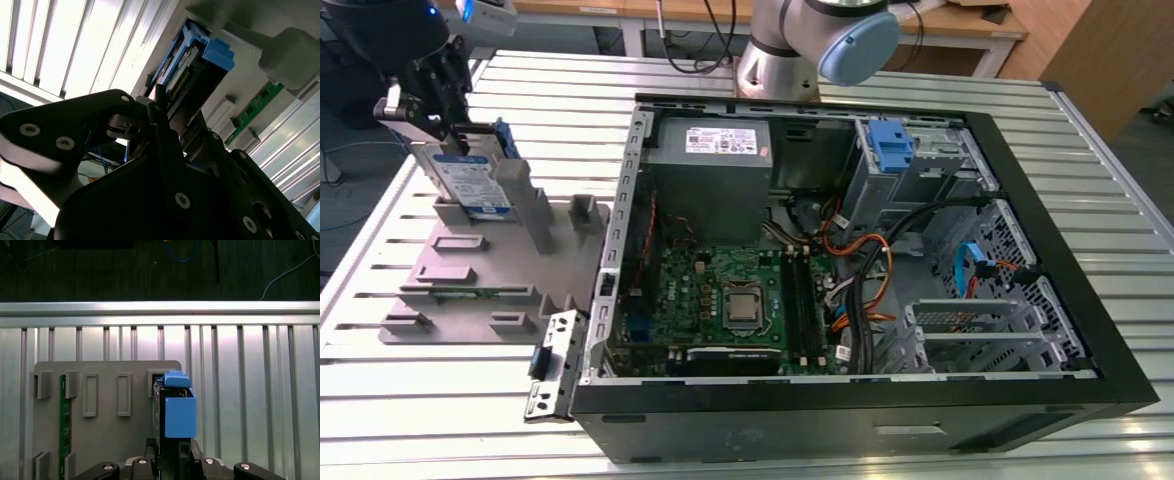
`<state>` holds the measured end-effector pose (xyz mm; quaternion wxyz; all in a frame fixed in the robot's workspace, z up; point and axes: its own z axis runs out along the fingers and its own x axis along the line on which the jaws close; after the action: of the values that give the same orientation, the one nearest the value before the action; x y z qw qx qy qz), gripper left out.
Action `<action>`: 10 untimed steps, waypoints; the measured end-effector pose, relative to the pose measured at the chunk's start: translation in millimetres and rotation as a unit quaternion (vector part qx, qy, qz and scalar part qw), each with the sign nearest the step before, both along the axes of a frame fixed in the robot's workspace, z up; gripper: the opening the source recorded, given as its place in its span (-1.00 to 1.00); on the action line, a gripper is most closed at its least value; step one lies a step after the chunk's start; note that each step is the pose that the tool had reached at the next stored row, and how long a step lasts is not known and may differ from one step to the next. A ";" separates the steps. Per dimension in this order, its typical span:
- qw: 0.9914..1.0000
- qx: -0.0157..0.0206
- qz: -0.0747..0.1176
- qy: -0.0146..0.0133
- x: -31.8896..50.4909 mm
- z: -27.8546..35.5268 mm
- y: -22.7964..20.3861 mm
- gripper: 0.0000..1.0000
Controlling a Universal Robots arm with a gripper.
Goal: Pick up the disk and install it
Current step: 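Pick up the disk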
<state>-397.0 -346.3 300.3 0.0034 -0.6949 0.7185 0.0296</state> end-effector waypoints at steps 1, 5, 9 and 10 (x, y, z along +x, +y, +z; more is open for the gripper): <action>1.000 0.000 0.000 0.000 0.0 0.4 0.0 -0.30; 1.000 0.000 0.000 0.000 0.0 2.1 0.0 -0.30; 1.000 0.000 0.000 0.000 0.0 3.8 0.0 -0.30; 1.000 0.000 0.000 0.000 0.1 4.1 0.0 -0.30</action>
<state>-397.0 -346.2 304.3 0.0033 -0.6949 0.7185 0.0296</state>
